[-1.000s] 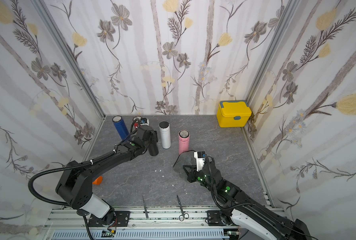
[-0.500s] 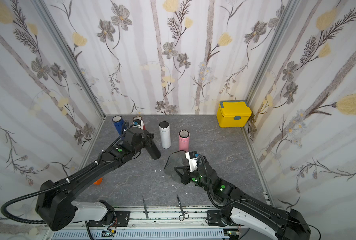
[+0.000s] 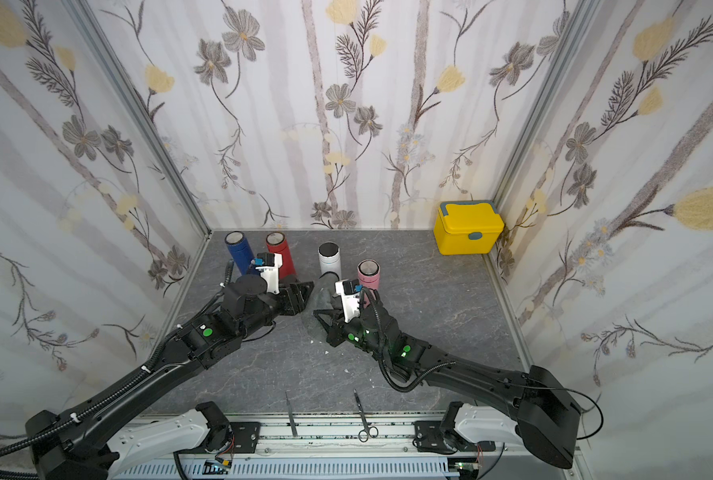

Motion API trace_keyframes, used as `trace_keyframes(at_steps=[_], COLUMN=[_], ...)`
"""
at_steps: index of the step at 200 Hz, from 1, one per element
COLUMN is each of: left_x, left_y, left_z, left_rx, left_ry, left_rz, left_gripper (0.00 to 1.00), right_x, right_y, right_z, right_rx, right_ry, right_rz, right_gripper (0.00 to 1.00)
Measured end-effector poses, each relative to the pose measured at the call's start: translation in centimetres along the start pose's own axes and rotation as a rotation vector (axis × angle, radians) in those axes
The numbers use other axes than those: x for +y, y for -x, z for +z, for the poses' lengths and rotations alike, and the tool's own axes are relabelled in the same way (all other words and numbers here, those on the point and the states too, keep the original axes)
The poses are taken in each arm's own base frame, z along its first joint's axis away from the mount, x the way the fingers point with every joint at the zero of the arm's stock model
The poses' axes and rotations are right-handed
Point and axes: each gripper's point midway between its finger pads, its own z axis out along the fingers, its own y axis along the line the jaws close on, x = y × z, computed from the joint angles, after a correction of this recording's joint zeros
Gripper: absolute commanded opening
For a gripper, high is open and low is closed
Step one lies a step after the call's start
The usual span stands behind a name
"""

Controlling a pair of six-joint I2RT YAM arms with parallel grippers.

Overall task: Wipe the surface of the thermos
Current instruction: Wipe the dirt from the surface of the thermos.

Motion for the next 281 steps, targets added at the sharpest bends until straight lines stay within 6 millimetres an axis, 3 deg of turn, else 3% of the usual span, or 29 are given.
trace_keyframes(at_steps=[32, 45, 68, 96, 120, 148, 170, 182, 200, 231, 249, 262, 281], left_x=[0.0, -0.5, -1.5, -3.2, -3.6, -3.1, -3.9, -4.8, -5.7, -6.9, -7.7, -8.1, -8.2], left_y=[-0.4, -0.8, -1.7, -3.8, -3.6, -5.2, -6.2, -6.3, -6.8, -9.6, -10.3, -10.4, -10.5], left_z=[-0.4, -0.4, 0.2, 0.5, 0.0, -1.2, -2.0, -2.3, -2.5, -2.9, -3.5, -3.8, -4.3], left_rx=[0.016, 0.028, 0.053, 0.111, 0.070, 0.085, 0.114, 0.109, 0.097, 0.155, 0.152, 0.146, 0.142], left_ry=[-0.001, -0.023, -0.069, -0.133, -0.138, -0.159, -0.222, -0.277, -0.346, -0.485, -0.556, -0.588, -0.606], left_rz=[0.011, 0.014, 0.033, 0.123, 0.203, 0.313, 0.378, 0.401, 0.435, 0.484, 0.499, 0.503, 0.516], left_gripper=[0.00, 0.00, 0.00, 0.00, 0.00, 0.00, 0.00, 0.00, 0.00, 0.00, 0.00, 0.00, 0.00], right_x=[-4.0, -4.7, -3.1, 1.2, 2.0, 1.0, -3.0, -4.3, -3.8, 1.0, 2.7, 3.3, 1.9], right_y=[-5.0, -5.6, -3.6, 0.7, 0.8, -3.0, -8.8, -10.1, -8.1, -0.6, 2.1, 2.0, -0.9], right_z=[-1.3, -2.3, -3.2, -3.7, -3.2, -3.2, -4.6, -5.5, -6.4, -8.1, -8.6, -8.2, -7.3], right_rx=[0.087, 0.095, 0.052, -0.019, 0.037, 0.169, 0.330, 0.379, 0.342, 0.155, 0.105, 0.124, 0.205], right_ry=[-0.099, -0.122, -0.084, 0.045, 0.066, 0.091, 0.012, -0.031, -0.009, 0.200, 0.286, 0.328, 0.333], right_rz=[0.080, 0.099, 0.088, 0.023, -0.014, -0.015, 0.042, 0.065, 0.067, 0.014, -0.022, -0.026, 0.026], right_gripper=[0.00, 0.00, 0.00, 0.00, 0.00, 0.00, 0.00, 0.00, 0.00, 0.00, 0.00, 0.00, 0.00])
